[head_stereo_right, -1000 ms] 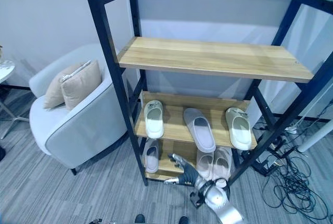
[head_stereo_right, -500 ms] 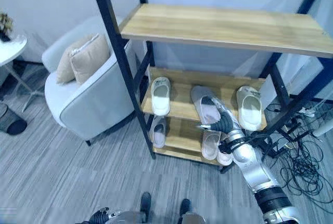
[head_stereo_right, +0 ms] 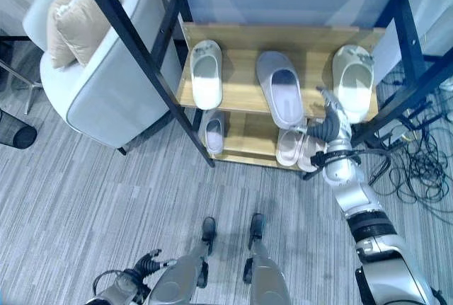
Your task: Arrange the slippers neatly on the shoe rack.
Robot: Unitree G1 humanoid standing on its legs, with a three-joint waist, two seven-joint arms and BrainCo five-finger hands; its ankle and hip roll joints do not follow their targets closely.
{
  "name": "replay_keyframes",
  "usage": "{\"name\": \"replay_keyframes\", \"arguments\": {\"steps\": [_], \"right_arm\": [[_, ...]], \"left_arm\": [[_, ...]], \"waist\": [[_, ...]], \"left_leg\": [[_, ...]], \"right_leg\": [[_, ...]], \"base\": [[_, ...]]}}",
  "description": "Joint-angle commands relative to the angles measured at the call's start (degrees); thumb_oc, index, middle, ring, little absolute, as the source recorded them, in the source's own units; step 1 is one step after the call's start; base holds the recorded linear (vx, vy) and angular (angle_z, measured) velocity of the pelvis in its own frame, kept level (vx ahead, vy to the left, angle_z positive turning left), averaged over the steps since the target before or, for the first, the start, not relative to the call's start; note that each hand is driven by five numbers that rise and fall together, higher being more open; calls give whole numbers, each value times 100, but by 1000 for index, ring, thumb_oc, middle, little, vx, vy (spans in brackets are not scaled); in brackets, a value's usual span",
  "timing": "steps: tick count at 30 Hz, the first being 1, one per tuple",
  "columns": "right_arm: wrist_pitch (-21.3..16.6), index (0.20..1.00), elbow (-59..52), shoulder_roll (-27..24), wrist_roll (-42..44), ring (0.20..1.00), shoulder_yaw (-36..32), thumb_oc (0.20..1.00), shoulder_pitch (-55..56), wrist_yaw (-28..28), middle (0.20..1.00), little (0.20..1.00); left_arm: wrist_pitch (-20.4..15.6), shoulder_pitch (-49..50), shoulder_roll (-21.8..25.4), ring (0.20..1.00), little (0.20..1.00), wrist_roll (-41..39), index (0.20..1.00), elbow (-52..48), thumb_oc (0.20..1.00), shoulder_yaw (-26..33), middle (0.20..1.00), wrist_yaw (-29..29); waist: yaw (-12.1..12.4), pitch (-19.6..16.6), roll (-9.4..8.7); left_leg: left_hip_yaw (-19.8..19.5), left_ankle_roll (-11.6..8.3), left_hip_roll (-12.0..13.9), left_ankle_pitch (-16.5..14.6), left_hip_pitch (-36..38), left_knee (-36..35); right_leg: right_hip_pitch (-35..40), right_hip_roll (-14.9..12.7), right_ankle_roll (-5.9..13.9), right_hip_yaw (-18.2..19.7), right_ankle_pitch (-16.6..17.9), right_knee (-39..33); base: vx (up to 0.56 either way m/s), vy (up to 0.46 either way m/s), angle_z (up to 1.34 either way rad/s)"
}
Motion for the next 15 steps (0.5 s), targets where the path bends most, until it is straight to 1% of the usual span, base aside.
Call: {"name": "replay_keyframes", "arguments": {"steps": [1, 4, 8, 11, 15], "right_arm": [[-137, 1000, -241, -352, 111, 1000, 36, 1000, -577, -387, 1000, 1000], [-136, 1000, -8, -363, 229, 1000, -62, 1000, -873, -630, 1000, 1000], [-144, 1000, 220, -409, 379, 1000, -21, 1000, -1144, -679, 1000, 1000], [-146, 1000, 672, -537, 529, 1000, 144, 1000, -1570, -721, 1000, 1000], [-129, 1000, 1068, -608, 654, 1000, 374, 1000, -1950, -686, 1000, 1000]], "left_arm": [[-136, -278, -239, 1000, 1000, -335, 1000, 81, 1000, -35, 1000, 175], [-196, -360, -197, 1000, 1000, -467, 1000, -220, 1000, -140, 1000, 215], [-214, -417, -139, 1000, 1000, -501, 1000, -297, 1000, -145, 1000, 248], [-246, -418, -51, 1000, 1000, -358, 1000, -341, 1000, -301, 1000, 266], [-237, -396, -23, 1000, 1000, -313, 1000, -210, 1000, -335, 1000, 274]], "waist": [[15, -67, 149], [62, -7, 157], [88, 32, 156], [165, 87, 144], [209, 145, 144]], "left_leg": [[10, 182, -162, -23, 442, 201], [-11, 177, -182, -41, 321, 264], [-34, 175, -184, -61, 246, 312], [-58, 165, -188, -71, 146, 364], [-53, 145, -169, -57, 30, 396]], "right_leg": [[1068, -195, 379, -95, 241, -1130], [997, -200, 375, -94, 228, -1114], [940, -190, 367, -84, 224, -1086], [857, -177, 359, -85, 214, -1065], [749, -169, 354, -73, 238, -1058]], "base": [[33, -9, 33], [40, -18, -14], [9, -9, 3], [8, -19, 4], [-5, -2, -2]]}}
